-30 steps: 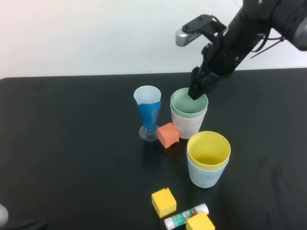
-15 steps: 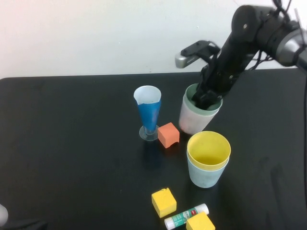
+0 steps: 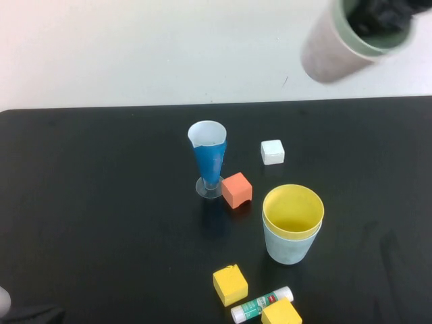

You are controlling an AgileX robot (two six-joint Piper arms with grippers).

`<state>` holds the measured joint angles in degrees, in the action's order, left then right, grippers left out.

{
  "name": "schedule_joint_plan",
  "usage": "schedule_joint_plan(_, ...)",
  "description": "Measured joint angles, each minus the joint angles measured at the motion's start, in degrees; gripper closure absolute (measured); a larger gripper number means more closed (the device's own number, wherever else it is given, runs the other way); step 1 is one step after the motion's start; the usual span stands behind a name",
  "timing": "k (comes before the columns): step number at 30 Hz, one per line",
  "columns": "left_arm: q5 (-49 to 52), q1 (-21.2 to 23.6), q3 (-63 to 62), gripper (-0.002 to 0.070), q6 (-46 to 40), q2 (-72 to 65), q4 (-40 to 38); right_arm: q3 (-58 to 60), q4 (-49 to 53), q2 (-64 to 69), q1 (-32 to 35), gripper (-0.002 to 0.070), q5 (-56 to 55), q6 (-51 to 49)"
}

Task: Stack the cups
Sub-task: Place the pink cup on the yellow cup

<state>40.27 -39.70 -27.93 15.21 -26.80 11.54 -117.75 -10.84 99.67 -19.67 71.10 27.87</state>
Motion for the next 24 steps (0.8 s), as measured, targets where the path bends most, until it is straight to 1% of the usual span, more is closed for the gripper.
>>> schedule_joint_plan(2,-0.9,0.0,0.0,0.0675,0.0,0.0,0.0,8.2,0.0,-6.2,-0.4,0.0600,0.3,1.3)
schedule_joint_plan(5,-3.2,0.0,0.0,0.0675,0.0,0.0,0.0,19.4,-0.1,-11.8,-0.5,0.0600,0.3,3.4)
schedule_joint_plan(9,-5.6,0.0,0.0,0.0675,0.0,0.0,0.0,28.0,-1.6,-13.5,-0.5,0.0600,-1.0,4.3)
schedule_joint_plan(16,-6.2,0.0,0.0,0.0676,0.1,0.0,-0.4,29.2,-9.6,-9.2,-1.6,0.0600,-4.0,10.2)
schedule_joint_plan(19,-6.2,0.0,0.0,0.0676,0.1,0.0,-1.2,29.2,-10.7,-6.5,-2.7,0.0600,-4.6,11.6)
schedule_joint_plan(24,-6.2,0.0,0.0,0.0676,0.2,0.0,-2.0,29.2,-10.6,-2.3,-2.9,0.0596,-4.9,12.1)
